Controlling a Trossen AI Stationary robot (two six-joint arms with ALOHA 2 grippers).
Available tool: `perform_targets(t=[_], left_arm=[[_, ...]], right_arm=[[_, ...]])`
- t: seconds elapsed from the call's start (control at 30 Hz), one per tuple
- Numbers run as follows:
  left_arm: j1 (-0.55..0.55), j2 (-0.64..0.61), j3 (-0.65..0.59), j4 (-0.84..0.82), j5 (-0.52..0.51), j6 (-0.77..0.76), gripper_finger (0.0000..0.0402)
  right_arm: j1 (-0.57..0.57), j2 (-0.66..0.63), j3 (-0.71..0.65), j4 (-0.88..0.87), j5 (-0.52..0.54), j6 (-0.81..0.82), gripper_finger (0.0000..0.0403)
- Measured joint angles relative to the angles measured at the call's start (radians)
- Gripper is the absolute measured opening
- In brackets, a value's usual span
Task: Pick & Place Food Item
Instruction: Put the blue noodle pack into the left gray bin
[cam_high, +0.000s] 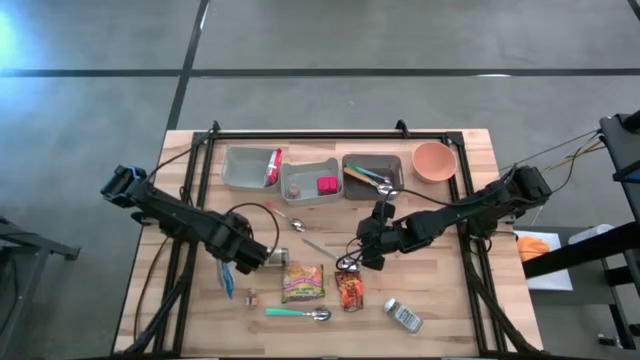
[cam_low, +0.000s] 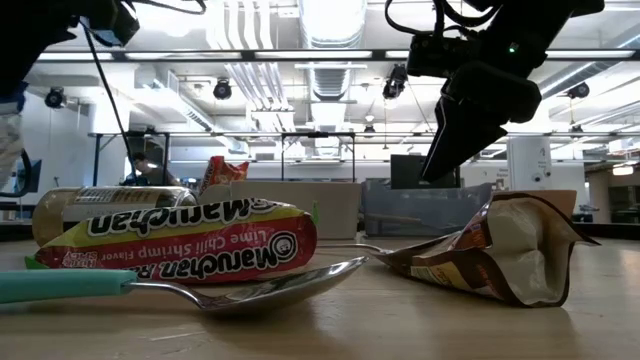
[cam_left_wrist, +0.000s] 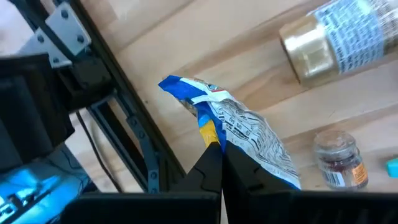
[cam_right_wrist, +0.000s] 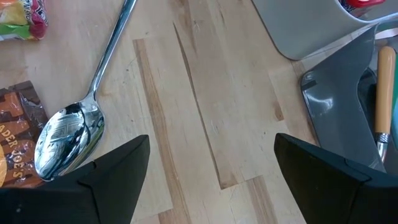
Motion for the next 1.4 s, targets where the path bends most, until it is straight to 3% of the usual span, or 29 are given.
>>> perform_targets(t=[0.47, 0.9, 1.4], left_arm=[[0.000, -0.031, 0.051, 0.000, -0.157, 0.003, 0.0000], [0.006, -0.133, 0.050, -0.001, -0.298, -0.001, 0.0000], [0.128, -0.198, 0.050, -0.001, -0.526, 0.109, 0.0000]], right_arm=[[0.000, 0.000, 0.000, 0.000, 0.000, 0.000, 0.0343], [0.000, 0.000, 0.000, 0.001, 0.000, 0.000, 0.0343], [0.000, 0.000, -0.009, 0.001, 0.000, 0.000, 0.0343]])
